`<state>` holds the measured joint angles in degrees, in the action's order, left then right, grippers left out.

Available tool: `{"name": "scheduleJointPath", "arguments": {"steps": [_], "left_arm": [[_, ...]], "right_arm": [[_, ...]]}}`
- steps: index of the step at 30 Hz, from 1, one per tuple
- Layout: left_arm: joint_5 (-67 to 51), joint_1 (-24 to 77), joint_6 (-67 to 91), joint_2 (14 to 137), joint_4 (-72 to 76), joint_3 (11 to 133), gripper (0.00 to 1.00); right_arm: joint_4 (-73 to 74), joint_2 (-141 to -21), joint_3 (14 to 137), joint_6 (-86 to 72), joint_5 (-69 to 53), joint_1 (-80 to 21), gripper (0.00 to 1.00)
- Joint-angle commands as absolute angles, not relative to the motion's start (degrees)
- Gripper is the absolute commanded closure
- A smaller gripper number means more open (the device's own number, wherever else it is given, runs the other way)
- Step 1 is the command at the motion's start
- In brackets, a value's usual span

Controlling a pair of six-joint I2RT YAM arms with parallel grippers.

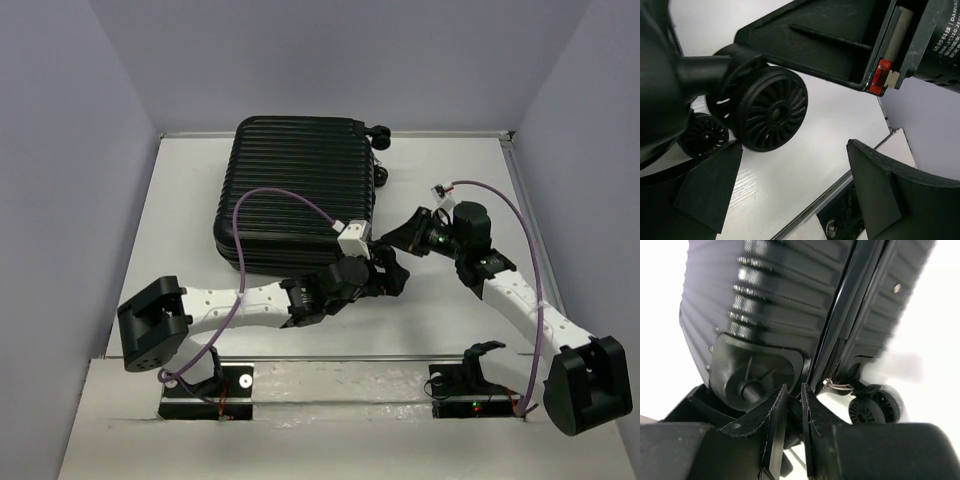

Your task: Pack the luggage

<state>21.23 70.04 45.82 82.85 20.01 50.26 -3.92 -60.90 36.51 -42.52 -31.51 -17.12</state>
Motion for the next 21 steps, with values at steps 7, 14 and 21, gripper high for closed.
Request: {"name": "scheduleJointPath", "arguments": {"steps": [7, 14, 21], "left_arm": [[34.2, 70.6, 48.5, 86.7, 28.8, 53.3, 0.03], [39.8, 71.2, 47.1, 86.9, 29.6, 53.5, 0.03], [43.1, 71.0, 44.7, 86.9, 29.9, 54.9, 0.21]], "right_arm": [[-8.7, -59.9, 34.7, -40.3, -37.0, -17.7, 0.71], [-5.6, -55.9, 32.9, -38.8, -23.2, -17.1, 0.45], [-3.0, -53.4, 32.1, -35.4, -19.3, -14.6, 0.62]]}}
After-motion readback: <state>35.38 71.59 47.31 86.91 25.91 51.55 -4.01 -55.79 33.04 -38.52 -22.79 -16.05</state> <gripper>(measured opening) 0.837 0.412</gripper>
